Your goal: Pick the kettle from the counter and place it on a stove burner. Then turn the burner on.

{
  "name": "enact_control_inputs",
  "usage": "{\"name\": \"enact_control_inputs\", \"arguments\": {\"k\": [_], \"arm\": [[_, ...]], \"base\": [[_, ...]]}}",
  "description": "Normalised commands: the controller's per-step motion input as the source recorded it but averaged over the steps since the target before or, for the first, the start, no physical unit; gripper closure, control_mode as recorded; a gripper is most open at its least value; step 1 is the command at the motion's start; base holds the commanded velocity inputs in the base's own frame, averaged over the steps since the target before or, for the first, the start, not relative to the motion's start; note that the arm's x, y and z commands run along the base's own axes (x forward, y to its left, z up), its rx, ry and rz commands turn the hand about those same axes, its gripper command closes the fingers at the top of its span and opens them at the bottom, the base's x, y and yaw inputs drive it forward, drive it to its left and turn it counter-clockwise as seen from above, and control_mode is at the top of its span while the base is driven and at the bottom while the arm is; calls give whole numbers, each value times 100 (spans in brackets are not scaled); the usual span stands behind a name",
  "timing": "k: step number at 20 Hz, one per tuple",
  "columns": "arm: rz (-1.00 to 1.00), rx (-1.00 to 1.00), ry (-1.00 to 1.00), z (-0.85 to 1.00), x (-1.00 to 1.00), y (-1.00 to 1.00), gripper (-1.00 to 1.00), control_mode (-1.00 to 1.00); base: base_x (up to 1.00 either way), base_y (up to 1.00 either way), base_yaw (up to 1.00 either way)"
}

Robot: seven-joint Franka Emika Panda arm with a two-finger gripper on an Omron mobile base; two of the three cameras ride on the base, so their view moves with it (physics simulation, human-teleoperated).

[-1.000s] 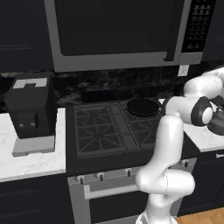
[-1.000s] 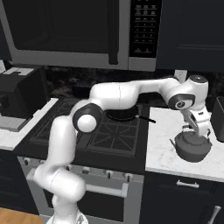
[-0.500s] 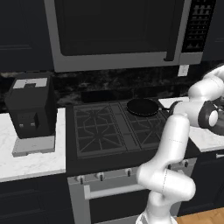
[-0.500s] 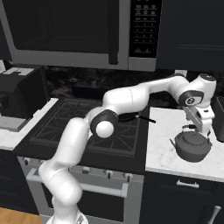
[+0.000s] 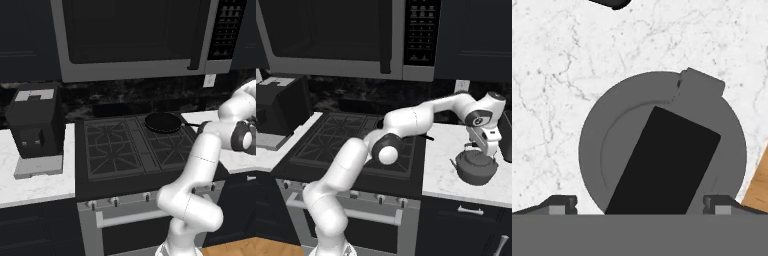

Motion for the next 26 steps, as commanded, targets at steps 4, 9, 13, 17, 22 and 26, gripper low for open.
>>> {"name": "enact_control_inputs", "arguments": {"k": [4,9,13,17,22,26], "arm": [[-2,0,0,-21,33,0,-100,-100],[-1,0,0,-14,11,0,100,-100],[0,0,0,0,0,0,100,-100],[0,0,0,0,0,0,100,-100],[0,0,0,0,0,0,100,-100],[0,1,-4,0,-19,-5,100,-100]], "base": [[0,0,0],[0,0,0],[0,0,0],[0,0,0],[0,0,0],[0,0,0]]}}
